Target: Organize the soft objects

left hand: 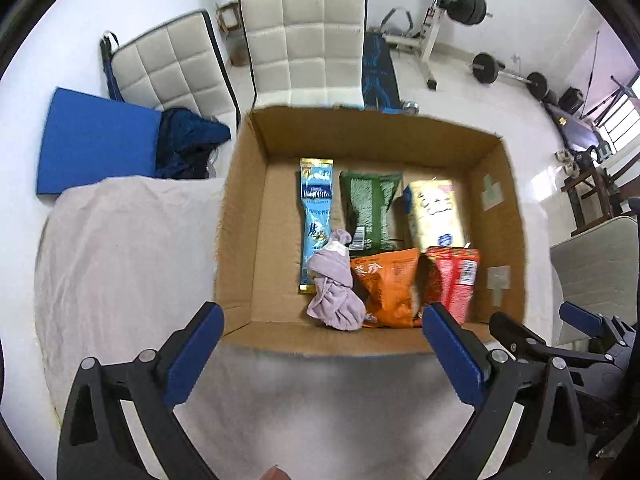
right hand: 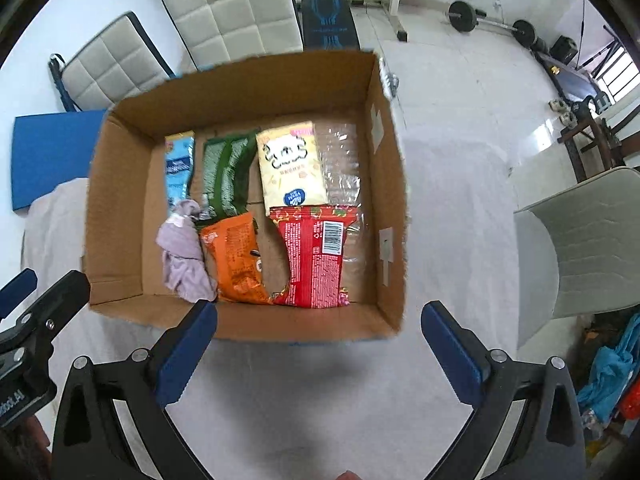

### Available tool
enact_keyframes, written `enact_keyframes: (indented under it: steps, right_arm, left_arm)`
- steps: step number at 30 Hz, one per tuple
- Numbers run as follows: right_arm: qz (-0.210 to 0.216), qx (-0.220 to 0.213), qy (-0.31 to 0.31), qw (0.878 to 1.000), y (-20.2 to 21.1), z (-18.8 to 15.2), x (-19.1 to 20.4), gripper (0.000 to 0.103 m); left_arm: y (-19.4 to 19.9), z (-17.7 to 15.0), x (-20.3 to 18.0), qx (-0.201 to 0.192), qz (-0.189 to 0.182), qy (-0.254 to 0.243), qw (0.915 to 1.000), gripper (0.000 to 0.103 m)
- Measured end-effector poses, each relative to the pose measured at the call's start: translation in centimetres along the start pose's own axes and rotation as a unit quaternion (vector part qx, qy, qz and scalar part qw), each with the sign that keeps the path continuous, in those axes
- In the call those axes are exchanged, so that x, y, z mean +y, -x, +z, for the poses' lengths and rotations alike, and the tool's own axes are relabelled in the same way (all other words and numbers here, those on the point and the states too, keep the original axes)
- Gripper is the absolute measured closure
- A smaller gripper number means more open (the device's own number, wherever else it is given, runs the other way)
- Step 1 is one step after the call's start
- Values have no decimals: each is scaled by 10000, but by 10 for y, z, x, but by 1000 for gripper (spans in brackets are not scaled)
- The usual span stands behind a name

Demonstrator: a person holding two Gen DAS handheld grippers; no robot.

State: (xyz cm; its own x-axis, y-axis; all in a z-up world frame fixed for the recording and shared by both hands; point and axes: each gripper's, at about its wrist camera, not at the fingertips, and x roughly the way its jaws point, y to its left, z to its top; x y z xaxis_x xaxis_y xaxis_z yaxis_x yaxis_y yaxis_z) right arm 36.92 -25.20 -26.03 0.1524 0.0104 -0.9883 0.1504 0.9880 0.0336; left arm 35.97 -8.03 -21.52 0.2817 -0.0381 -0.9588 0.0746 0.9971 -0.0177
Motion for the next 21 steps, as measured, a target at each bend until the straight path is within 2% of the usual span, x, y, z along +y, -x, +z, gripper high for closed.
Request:
enact_keyframes:
  steps: [7, 14, 21]
  right_arm:
    - [188, -650, -39, 9977, 87, -42, -12, 0]
    - [433, -946, 49, 9946, 166, -99, -24, 0]
    - [425, -1357, 144, 9897, 239, -149, -27, 0]
  left_arm:
    - [94, -35, -3, -687, -20, 10, 9976, 1]
    - [169, -73, -1, -1018, -38, 45, 9948, 1]
    - [219, -98, 4, -1160, -152, 143, 9930, 1]
